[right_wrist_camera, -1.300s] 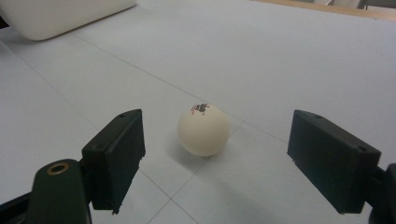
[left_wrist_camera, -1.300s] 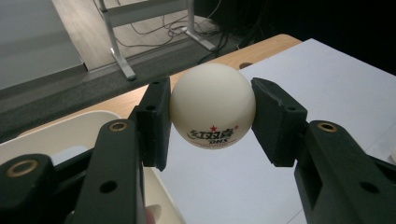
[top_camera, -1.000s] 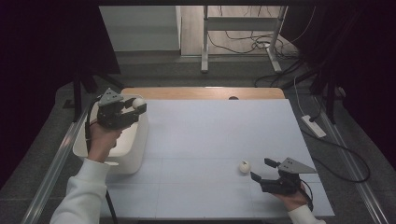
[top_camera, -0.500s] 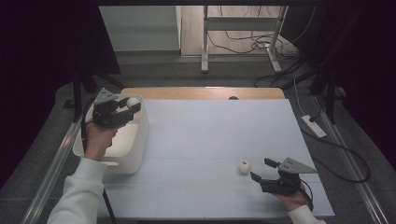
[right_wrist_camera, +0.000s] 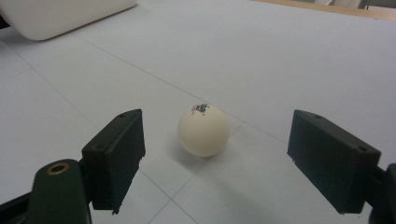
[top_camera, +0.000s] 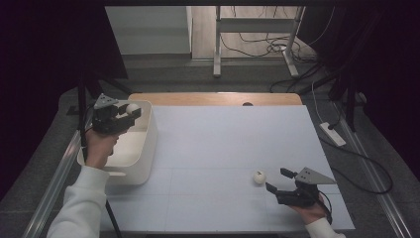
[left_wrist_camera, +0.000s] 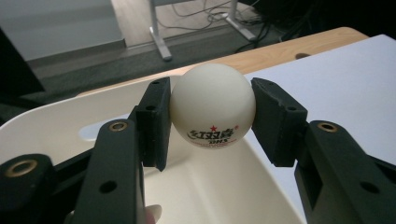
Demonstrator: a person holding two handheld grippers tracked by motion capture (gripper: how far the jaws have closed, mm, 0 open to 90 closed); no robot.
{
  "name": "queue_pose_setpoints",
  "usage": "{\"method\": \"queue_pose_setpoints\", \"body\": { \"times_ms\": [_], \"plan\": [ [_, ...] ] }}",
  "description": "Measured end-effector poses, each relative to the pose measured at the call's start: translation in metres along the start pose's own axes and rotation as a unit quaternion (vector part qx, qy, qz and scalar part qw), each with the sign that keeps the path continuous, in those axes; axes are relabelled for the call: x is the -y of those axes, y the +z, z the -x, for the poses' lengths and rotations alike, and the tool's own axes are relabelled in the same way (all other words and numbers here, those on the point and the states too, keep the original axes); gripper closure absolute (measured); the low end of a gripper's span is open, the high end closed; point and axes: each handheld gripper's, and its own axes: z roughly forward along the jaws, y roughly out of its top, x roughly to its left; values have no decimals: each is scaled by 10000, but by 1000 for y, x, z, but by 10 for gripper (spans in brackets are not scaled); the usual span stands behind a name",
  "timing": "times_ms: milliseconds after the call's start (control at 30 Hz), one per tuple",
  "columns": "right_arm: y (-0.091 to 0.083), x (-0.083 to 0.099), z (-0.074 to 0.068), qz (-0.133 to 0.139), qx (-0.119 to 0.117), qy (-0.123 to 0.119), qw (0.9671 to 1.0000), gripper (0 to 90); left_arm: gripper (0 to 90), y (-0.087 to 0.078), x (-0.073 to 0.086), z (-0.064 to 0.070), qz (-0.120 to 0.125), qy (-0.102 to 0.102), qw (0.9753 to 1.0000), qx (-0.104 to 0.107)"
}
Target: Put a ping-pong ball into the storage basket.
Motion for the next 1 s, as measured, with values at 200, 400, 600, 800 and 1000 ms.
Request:
{"method": "queue_pose_setpoints", "body": {
  "times_ms": [200,400,600,800,1000],
  "plan": [
    [1,0,0,-10,2,-6,10000,188,509,1,2,-6,-61,-72,10000,-31],
    [0,0,0,-6,4,-4,10000,188,508,3,2,-5,-113,-48,9999,-35],
    [0,0,0,-8,4,-10,10000,188,507,10,1,-8,-267,-104,9996,-22],
    [0,0,0,-7,6,-9,10000,188,507,19,2,-12,-579,-113,9982,-50],
    [0,0,0,-1,5,-10,10000,188,506,27,3,-14,-786,-74,9969,-77]
  ]
}}
